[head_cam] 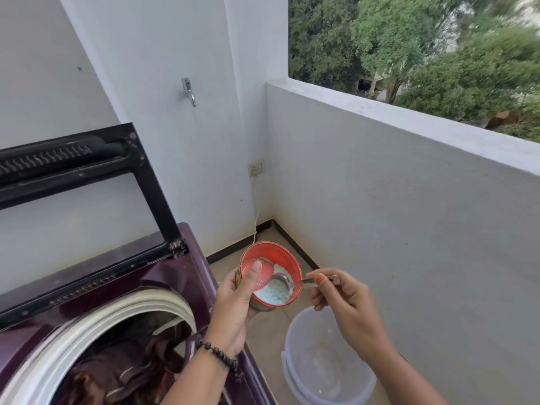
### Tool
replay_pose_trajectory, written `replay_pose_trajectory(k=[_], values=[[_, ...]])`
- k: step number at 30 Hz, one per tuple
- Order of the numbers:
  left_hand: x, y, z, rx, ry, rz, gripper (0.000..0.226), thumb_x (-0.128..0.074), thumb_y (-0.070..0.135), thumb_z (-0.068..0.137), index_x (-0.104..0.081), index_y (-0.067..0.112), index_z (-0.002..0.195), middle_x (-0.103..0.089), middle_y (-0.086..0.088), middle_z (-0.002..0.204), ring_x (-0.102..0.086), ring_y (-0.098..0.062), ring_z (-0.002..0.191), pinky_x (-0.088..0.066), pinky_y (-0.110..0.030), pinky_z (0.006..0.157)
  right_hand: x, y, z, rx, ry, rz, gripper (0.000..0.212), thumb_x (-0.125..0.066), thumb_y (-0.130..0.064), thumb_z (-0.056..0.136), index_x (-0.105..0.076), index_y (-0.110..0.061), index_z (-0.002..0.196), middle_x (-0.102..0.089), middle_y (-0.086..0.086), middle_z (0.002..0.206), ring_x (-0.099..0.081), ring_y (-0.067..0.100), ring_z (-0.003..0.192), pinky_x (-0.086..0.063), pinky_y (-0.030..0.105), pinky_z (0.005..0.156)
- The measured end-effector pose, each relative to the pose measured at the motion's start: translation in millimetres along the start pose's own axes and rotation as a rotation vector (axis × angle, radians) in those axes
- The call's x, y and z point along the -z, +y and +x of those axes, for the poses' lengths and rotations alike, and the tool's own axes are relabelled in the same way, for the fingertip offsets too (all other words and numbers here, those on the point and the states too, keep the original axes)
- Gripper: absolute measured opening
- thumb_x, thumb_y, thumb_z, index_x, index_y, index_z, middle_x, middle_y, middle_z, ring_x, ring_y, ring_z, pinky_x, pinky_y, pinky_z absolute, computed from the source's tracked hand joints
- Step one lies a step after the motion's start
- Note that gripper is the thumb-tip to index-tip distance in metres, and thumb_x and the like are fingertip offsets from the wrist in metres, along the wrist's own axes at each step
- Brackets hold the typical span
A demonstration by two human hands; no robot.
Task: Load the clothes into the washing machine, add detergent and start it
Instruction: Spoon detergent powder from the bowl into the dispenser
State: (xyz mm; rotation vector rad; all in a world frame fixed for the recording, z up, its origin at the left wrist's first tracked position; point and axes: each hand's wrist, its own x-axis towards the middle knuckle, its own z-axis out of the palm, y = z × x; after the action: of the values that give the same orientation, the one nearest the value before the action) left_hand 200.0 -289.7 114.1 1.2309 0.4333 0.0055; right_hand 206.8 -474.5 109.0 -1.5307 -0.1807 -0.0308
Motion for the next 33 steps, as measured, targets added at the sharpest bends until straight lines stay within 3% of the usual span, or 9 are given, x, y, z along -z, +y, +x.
replay_pose_trajectory(k=[8,14,19,23,33], values=[[82.4,-10.0,-41.5,0.037,0.064,0.003,0.051,-0.072,0.04,0.074,-0.065,0.008,0.114,-0.074,-0.012,0.107,-0.072,-0.024,0.098,-0.059,-0.039,0.081,-66.7,13.4,-35.6,-0.148,-0.051,0.092,0.021,-0.048,-0.006,0.099,-0.068,0.0,0.095,-0.066,0.02,0.069,-0.061,0.025,0.06,-0.053,0.029,0.055],[140.9,-7.2,-72.7,0.051,0.081,0.027,0.051,-0.069,0.043,0.074,-0.066,0.01,0.113,-0.075,-0.01,0.106,-0.071,-0.027,0.101,-0.058,-0.044,0.087,-115.1,22.8,-56.0,-0.386,-0.005,0.344,0.025,-0.043,-0.006,0.101,-0.065,0.004,0.094,-0.064,0.018,0.067,-0.058,0.022,0.056,-0.051,0.029,0.054],[178.0,-6.5,-87.0,0.064,0.109,0.036,0.054,-0.069,0.044,0.073,-0.065,0.01,0.115,-0.075,-0.01,0.103,-0.072,-0.024,0.093,-0.06,-0.036,0.072,-153.6,38.7,-71.5,-0.593,-0.007,0.496,0.03,-0.042,-0.014,0.102,-0.064,0.004,0.091,-0.059,0.012,0.058,-0.055,0.015,0.046,-0.047,0.022,0.042],[202.4,-11.6,-90.9,0.098,0.107,0.049,0.057,-0.07,0.045,0.074,-0.064,0.01,0.117,-0.075,-0.01,0.106,-0.071,-0.025,0.1,-0.06,-0.038,0.081,-172.0,50.5,-85.4,-0.621,0.01,0.508,0.029,-0.041,-0.014,0.103,-0.063,0.005,0.097,-0.059,0.011,0.058,-0.054,0.014,0.046,-0.047,0.02,0.042],[222.1,-27.2,-69.3,0.139,0.076,0.072,0.058,-0.069,0.047,0.071,-0.064,0.013,0.118,-0.074,-0.006,0.107,-0.07,-0.021,0.101,-0.059,-0.034,0.08,-157.5,46.8,-92.7,-0.472,0.241,0.36,0.031,-0.041,-0.018,0.104,-0.063,0.001,0.092,-0.058,0.008,0.057,-0.051,0.014,0.048,-0.043,0.021,0.044]])
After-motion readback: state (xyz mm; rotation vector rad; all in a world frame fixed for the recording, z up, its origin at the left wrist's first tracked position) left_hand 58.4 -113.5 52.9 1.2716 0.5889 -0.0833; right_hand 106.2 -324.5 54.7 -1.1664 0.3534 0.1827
